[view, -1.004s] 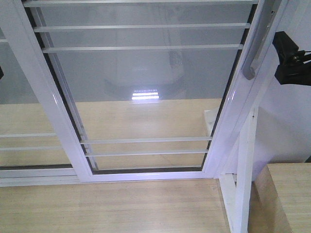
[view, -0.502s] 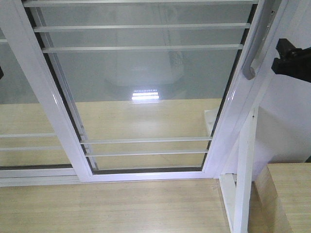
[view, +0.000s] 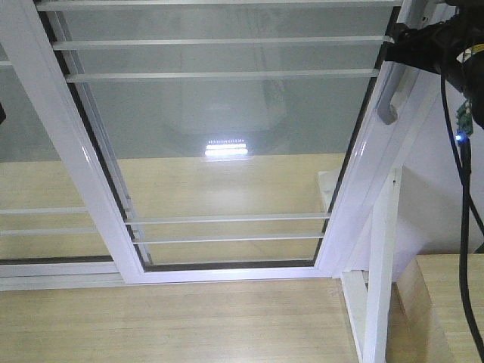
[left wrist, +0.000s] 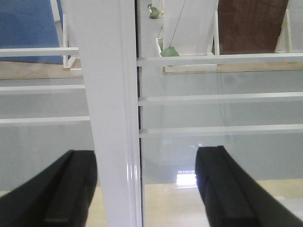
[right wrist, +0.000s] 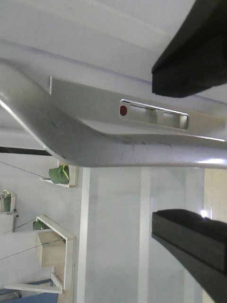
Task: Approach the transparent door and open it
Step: 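Raise the right gripper and close it around the silver handle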
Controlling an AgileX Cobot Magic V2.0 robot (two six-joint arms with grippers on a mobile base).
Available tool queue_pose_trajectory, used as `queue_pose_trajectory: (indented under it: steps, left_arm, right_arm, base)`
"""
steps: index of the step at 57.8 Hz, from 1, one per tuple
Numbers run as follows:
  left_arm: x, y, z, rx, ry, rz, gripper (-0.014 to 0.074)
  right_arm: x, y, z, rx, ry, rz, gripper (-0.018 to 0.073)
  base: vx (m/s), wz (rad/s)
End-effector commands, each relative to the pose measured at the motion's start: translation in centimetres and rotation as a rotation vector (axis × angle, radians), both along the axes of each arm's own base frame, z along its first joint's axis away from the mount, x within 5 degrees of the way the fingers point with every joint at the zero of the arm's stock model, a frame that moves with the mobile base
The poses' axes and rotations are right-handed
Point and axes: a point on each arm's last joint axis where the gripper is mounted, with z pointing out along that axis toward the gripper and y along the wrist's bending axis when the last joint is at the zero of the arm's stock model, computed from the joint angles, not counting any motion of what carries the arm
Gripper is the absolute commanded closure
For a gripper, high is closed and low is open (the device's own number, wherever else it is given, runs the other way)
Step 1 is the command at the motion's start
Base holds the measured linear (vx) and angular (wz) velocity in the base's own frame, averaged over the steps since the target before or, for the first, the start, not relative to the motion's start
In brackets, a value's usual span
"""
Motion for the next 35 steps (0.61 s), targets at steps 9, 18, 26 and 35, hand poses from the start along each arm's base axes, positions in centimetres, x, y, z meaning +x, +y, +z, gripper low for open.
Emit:
queue_pose_trajectory:
  steps: [9,18,26,35]
  left_arm:
    - [0.0,0.0,2.2,-0.013,-0.122,0.006,0.0034]
    - [0.0,0.0,2.2,-0.013,-0.122,0.006,0.0034]
    - [0.0,0.0,2.2,-0.013,-0.122,0.006,0.0034]
    - [0.0,0.0,2.2,-0.013,-0.121,0.006,0.0034]
  right_arm:
    - [3.0,-0.9,2.5,-0.013,-0.158,-0.030,0.0027]
    - [3.7,-0.7,1.7,-0.013,-0.150,-0.028,0.0118]
    - [3.8,-0.8,1.5,-0.014,-0.154,-0.029,0.0300]
    - [3.8,-0.8,1.5,-0.013,-0.157,-0.030,0.0506]
  base:
    - [0.00,0.00]
    - [0.00,0.00]
    - [0.00,0.00]
    - [0.00,0.00]
